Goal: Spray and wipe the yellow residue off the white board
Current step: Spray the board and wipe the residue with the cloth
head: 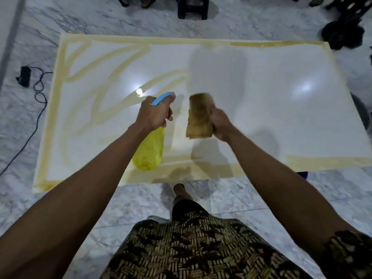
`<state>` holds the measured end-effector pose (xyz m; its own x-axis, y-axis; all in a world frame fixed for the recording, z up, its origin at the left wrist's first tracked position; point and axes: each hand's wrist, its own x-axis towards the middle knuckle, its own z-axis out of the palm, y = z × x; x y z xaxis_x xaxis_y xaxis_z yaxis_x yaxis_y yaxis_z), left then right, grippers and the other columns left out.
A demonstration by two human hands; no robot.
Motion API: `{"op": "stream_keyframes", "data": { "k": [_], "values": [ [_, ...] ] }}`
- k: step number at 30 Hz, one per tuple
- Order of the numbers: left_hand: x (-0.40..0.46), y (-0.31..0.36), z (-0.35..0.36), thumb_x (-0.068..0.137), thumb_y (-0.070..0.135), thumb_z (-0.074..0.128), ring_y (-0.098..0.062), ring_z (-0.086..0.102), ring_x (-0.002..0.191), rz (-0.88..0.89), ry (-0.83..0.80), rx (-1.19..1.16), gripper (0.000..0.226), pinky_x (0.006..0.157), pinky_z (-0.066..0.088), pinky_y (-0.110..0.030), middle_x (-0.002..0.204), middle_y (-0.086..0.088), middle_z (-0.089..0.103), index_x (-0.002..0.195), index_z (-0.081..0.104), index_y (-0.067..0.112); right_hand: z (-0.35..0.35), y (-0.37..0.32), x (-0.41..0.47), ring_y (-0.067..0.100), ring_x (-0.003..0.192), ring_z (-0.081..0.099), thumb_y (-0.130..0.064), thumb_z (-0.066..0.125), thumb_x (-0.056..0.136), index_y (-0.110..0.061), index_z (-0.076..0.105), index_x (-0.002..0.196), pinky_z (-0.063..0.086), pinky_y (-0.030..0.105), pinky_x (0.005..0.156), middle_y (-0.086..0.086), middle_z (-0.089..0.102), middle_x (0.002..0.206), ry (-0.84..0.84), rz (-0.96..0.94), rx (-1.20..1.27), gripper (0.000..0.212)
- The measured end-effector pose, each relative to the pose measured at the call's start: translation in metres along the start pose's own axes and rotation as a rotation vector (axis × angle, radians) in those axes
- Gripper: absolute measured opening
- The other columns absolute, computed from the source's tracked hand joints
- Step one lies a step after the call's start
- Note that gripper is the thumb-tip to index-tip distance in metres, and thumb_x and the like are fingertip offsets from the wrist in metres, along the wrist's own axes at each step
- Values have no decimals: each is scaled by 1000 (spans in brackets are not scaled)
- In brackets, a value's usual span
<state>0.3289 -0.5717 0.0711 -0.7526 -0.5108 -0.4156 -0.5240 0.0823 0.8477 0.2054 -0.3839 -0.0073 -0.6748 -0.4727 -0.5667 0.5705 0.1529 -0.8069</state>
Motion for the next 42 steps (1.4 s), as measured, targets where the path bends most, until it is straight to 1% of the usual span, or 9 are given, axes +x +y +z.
{"op": "stream_keyframes", "data": {
  "k": [5,9,13,16,19,24,27,32,42],
  "values": [
    [52,32,-8,104,47,61,-11,64,48,42,18,-27,39,48,53,-24,77,-14,74,78,70,19,-8,-65,93,29,109,70,-52,45,101,-8,58,133,58,48,92,11,71,122,115,16,65,56],
    [101,48,-14,103,49,62,-15,68,58,33,7,-73,35,51,53,-28,78,-14,73,82,70,22,-6,-107,177,24,102,67,-51,44,102,-8,61,127,56,38,85,5,68,113,281,-165,-482,52],
    [143,53,-20,103,52,61,-21,61,50,45,15,-64,44,52,52,-27,75,-14,76,72,71,22,-3,-154,267,23,90,58,-41,40,104,-7,60,124,37,29,73,12,67,103,357,-456,-883,45],
    [175,46,-24,102,55,60,-24,60,48,47,43,-43,55,53,52,-27,76,-14,77,74,74,10,0,-164,337,34,126,52,-42,34,106,-14,37,150,40,41,97,17,54,139,306,-398,-1161,52],
    [191,31,-30,102,54,60,-36,63,55,35,68,-61,47,57,54,-32,76,-15,77,78,75,17,14,-125,358,35,153,11,-43,27,108,-18,7,159,11,55,121,10,11,166,145,-177,-1516,61],
    [183,1,-41,102,54,60,-39,63,58,-16,92,-37,36,56,54,-32,77,-14,77,82,74,28,37,-53,321,28,155,-1,-47,24,107,-23,9,159,-6,57,120,4,3,168,166,-315,-1547,60],
    [158,-8,-41,103,53,60,-27,60,51,-57,87,-6,42,53,52,-27,78,-16,77,74,72,25,41,-17,276,30,155,4,-56,9,98,-28,16,158,-4,61,119,6,9,167,74,-320,-1559,66],
    [100,-28,-38,104,53,60,-25,62,51,-107,74,-15,50,56,54,-31,76,-15,77,86,78,9,30,70,180,39,150,20,-52,20,99,-33,35,152,13,71,114,8,27,163,-116,-388,-1596,58],
    [-45,-76,-34,103,54,60,-27,59,47,-113,76,-12,60,63,54,-35,75,-16,77,75,74,2,36,172,-9,27,155,-3,-61,6,96,-43,21,155,-1,61,118,-5,3,168,-124,-310,-1592,63]
  ]
}}
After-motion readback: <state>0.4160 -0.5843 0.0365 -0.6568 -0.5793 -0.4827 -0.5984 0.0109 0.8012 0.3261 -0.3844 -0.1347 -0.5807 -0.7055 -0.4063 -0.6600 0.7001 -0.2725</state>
